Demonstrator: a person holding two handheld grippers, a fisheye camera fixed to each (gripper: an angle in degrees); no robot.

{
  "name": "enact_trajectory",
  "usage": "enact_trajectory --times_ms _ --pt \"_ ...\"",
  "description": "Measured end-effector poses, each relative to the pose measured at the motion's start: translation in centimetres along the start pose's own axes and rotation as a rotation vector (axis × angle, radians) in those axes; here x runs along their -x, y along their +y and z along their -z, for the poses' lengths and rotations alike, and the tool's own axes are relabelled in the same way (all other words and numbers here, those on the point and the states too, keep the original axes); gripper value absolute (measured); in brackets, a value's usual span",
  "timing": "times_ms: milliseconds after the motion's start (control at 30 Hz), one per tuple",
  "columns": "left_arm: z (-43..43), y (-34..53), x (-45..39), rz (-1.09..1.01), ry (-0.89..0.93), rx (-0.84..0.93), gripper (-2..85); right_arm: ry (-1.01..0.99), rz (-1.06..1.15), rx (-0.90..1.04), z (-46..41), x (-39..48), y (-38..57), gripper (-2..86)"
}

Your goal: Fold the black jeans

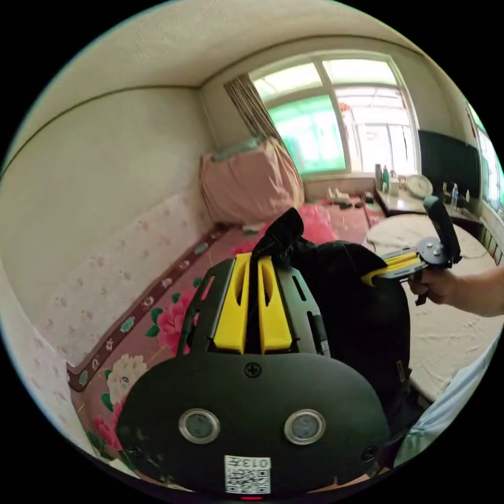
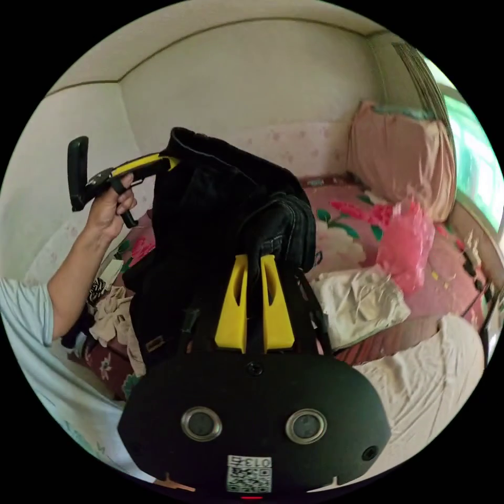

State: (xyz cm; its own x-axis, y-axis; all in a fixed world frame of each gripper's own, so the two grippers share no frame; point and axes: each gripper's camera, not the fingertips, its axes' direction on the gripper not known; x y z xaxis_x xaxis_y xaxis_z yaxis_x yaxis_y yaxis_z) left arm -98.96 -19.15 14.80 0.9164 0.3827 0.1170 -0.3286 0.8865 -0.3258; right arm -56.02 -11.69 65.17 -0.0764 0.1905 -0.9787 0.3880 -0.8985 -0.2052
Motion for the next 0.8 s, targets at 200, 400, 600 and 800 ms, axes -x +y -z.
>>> enact_trajectory --times_ms 200,400,600,800 --pt "21.1 -2.9 4.8 0.116 0.009 -0.466 0.6 0.137 0.165 -0.290 16.0 6.9 -8.3 3.8" --pt "36.0 -10.2 2.9 -0.022 0.188 -0.765 0.6 0.390 0.173 -0.562 37.9 9.9 -13.8 3.5" --pt "44.2 -18.8 -6.5 -0.258 0.471 -0.996 0.6 0.794 0.074 -0.772 63.7 14.2 -11.5 2.9" --pt "51.0 -24.1 -15.4 -0.387 0.753 -1.225 0.6 1.267 0.037 -0.894 85.1 26.0 -6.8 2.0"
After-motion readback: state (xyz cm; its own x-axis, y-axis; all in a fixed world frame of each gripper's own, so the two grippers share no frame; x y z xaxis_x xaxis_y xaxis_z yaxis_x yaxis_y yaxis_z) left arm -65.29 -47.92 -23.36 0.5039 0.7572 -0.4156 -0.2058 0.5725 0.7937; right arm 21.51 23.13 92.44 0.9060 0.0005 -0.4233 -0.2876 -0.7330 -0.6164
